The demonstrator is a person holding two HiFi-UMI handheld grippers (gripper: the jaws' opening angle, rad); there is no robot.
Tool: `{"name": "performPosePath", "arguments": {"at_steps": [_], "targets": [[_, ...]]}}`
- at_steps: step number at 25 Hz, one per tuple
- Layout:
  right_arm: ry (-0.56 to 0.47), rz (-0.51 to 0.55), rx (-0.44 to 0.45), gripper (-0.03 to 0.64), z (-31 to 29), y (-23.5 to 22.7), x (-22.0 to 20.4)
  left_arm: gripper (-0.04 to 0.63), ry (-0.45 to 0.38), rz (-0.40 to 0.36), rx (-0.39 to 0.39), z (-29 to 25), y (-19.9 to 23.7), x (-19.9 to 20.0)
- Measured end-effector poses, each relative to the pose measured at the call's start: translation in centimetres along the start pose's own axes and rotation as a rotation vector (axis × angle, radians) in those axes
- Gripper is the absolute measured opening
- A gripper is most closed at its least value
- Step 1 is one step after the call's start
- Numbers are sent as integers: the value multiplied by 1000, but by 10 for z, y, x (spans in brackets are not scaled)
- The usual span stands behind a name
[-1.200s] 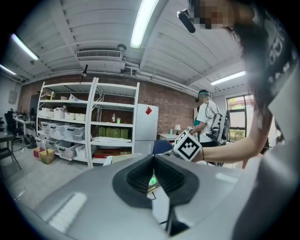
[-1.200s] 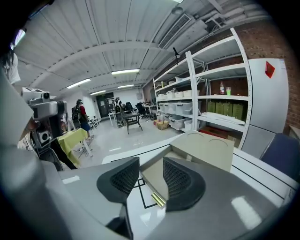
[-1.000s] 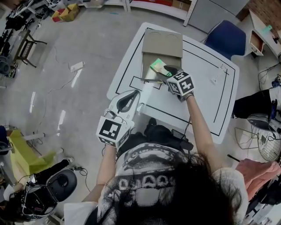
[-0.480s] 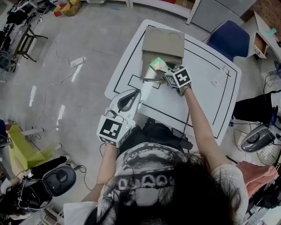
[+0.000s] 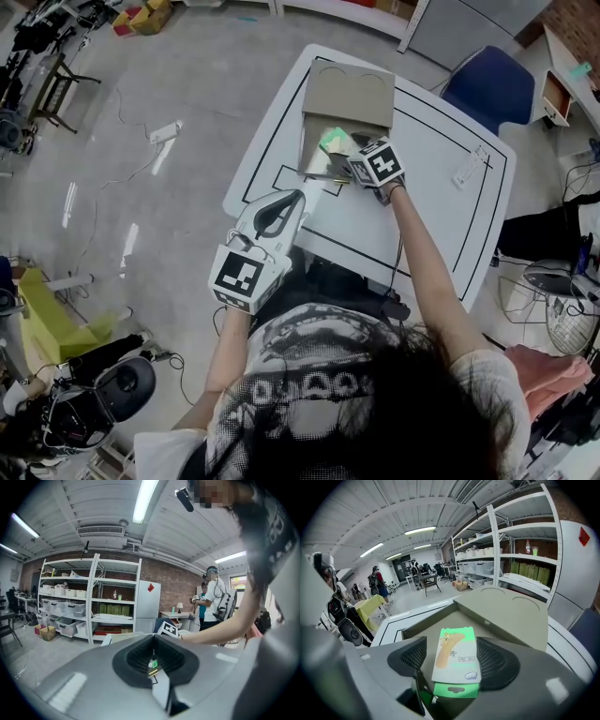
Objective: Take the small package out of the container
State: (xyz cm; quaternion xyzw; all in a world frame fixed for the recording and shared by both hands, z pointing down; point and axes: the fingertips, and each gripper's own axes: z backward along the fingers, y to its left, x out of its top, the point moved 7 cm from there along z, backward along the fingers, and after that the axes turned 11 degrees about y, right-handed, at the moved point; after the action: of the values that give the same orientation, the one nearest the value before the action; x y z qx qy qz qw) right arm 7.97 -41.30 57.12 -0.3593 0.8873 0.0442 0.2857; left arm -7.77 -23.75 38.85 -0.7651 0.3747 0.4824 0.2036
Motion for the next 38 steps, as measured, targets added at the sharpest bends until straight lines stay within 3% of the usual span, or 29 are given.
{"name": "performPosePath", "arguments": {"at_steps": [13,21,26,38], "targets": [[171,44,-69,357,-36,6,1,0,15,-4,-26,8,48,0],[164,46,-103,359,-40,12,4,0,23,8,-36,16,74,-6],[105,-29,-138,357,-28,13,11,0,21,12,-44,24,89,-6],[-145,-114,-175,357,46,55,40,0,25,0,-103,25,109,-8]]}}
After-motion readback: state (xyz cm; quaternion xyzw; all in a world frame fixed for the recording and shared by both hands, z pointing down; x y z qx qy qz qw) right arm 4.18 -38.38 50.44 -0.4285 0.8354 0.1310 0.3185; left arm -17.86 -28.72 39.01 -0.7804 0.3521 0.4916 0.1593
